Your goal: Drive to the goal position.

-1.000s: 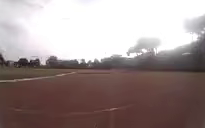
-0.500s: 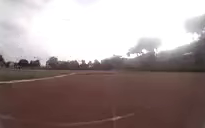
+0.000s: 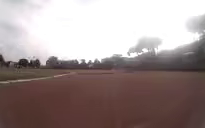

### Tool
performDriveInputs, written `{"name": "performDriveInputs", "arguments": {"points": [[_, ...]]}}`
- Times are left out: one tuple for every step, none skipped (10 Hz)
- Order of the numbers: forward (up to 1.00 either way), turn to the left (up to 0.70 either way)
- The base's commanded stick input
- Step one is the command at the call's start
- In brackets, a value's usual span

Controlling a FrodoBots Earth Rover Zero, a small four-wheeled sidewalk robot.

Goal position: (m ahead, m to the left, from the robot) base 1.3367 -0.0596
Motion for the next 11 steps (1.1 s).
{"name": "performDriveInputs", "arguments": {"points": [[0.70,0.00],[0.70,0.00],[0.70,0.00],[0.70,0.00],[0.70,0.00],[0.70,0.00],[0.70,0.00],[0.70,0.00],[0.70,0.00],[0.70,0.00],[0.70,0.00]]}}
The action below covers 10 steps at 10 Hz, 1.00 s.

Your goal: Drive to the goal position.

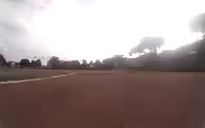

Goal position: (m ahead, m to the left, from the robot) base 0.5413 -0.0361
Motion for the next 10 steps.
{"name": "performDriveInputs", "arguments": {"points": [[0.70,0.00],[0.70,0.00],[0.70,0.00],[0.70,0.00],[0.70,0.00],[0.70,0.00],[0.70,0.00],[0.70,0.00],[0.70,0.00],[0.70,0.00]]}}
